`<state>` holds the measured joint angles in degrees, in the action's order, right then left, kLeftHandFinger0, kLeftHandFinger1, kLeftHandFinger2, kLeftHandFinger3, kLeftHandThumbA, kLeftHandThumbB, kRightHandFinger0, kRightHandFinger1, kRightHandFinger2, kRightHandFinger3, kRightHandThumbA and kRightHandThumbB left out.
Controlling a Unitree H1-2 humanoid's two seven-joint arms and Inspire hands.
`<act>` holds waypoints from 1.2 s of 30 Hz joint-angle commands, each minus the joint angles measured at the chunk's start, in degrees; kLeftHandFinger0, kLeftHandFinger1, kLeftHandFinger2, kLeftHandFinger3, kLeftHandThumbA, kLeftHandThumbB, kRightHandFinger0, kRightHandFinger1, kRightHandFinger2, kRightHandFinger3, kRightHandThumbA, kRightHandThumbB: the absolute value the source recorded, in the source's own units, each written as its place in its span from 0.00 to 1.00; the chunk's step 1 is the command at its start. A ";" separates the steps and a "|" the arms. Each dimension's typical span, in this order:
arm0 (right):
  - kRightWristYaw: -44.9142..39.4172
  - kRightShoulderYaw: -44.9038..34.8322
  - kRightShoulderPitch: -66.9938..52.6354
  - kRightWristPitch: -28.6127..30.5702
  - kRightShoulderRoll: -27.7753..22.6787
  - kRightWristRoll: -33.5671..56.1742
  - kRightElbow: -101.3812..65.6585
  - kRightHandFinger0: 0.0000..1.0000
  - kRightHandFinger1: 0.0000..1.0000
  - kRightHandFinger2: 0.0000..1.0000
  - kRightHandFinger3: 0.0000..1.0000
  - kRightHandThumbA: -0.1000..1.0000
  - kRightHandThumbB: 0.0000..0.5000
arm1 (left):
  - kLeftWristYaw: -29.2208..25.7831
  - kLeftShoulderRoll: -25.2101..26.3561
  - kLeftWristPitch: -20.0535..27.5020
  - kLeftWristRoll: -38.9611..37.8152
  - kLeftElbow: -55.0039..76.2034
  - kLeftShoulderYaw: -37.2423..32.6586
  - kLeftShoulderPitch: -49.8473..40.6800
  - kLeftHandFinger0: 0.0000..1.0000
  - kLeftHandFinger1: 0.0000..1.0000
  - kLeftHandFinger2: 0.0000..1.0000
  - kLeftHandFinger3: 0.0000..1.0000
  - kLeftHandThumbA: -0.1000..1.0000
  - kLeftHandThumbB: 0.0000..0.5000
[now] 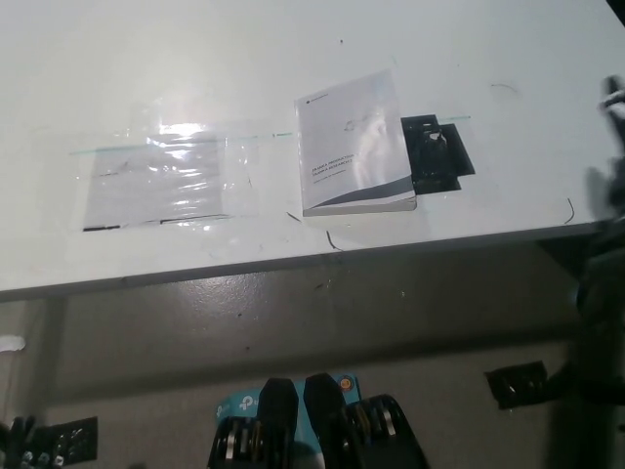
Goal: The robot uses its right hand to slide under the cover of the book kept in the middle of the desk and open it
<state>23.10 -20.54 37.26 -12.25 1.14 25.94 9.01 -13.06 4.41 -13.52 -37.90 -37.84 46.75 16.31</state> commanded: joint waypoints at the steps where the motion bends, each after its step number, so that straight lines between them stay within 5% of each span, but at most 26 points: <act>1: -5.41 1.62 3.07 -1.30 1.60 3.25 2.97 0.80 1.00 1.00 1.00 0.96 0.31 | -1.49 0.64 0.05 -1.54 1.64 0.14 0.18 0.84 0.85 0.92 0.98 0.49 0.00; 4: -7.59 2.06 3.70 -0.61 1.94 3.64 6.15 0.88 1.00 1.00 1.00 1.00 0.34 | -0.95 0.78 0.13 -1.47 1.59 -0.29 -0.03 0.85 0.87 0.92 1.00 0.46 0.00; 8: -8.43 2.88 5.60 0.28 2.94 2.68 11.11 0.83 1.00 1.00 1.00 1.00 0.46 | -2.29 0.83 0.50 -1.58 0.37 0.08 0.74 0.82 0.82 0.90 0.97 0.53 0.00; 19: -8.79 4.10 7.02 0.21 4.63 1.41 13.44 0.90 1.00 1.00 1.00 1.00 0.46 | -1.92 0.91 0.74 -1.44 0.66 -0.37 0.10 0.81 0.80 0.90 0.93 0.49 0.00; 26: -8.43 4.20 8.16 -0.10 5.71 1.21 14.05 0.87 1.00 1.00 1.00 1.00 0.46 | -3.08 0.55 0.85 -2.57 0.61 0.67 0.44 0.80 0.79 0.89 0.93 0.57 0.00; 36: -9.58 4.77 6.68 0.81 8.83 1.22 14.81 0.97 1.00 1.00 1.00 1.00 0.40 | -3.67 0.49 1.17 -2.55 0.47 0.27 0.05 0.78 0.77 0.90 0.92 0.70 0.00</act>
<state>15.47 -16.71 41.47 -12.80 8.84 27.17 24.08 -15.77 4.46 -13.47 -39.80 -38.30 47.18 16.29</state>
